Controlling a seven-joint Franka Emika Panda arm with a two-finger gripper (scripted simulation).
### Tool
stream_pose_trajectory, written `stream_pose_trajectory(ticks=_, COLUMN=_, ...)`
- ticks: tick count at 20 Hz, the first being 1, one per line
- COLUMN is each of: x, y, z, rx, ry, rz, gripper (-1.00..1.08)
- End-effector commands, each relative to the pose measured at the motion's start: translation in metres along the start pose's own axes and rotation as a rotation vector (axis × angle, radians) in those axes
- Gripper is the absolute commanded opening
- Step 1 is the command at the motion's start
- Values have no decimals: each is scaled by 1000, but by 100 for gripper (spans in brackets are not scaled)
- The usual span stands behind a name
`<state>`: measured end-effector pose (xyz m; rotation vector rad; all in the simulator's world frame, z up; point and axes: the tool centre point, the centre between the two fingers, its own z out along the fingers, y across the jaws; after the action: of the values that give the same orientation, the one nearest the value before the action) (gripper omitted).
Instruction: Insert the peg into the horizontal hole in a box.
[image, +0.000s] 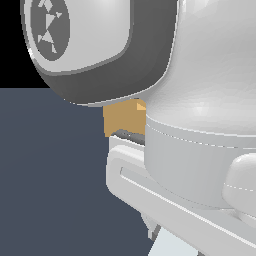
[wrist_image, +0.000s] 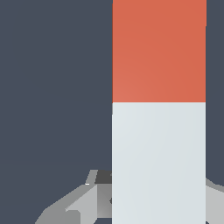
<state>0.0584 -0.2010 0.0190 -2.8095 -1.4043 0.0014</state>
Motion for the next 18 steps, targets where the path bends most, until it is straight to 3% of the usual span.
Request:
stream_pose_trajectory(ticks=1, x=0, y=0, z=0, rx=-1, ry=0, rz=0, gripper=-100)
stream_pose_trajectory(ticks=9, x=23, y=-4, z=-11, rx=-1, ry=0, rz=-78, gripper=-100)
stream_pose_trajectory(ticks=18, x=107, y=-35, z=-54, rx=-2, ry=-1, rz=-379, gripper=-100)
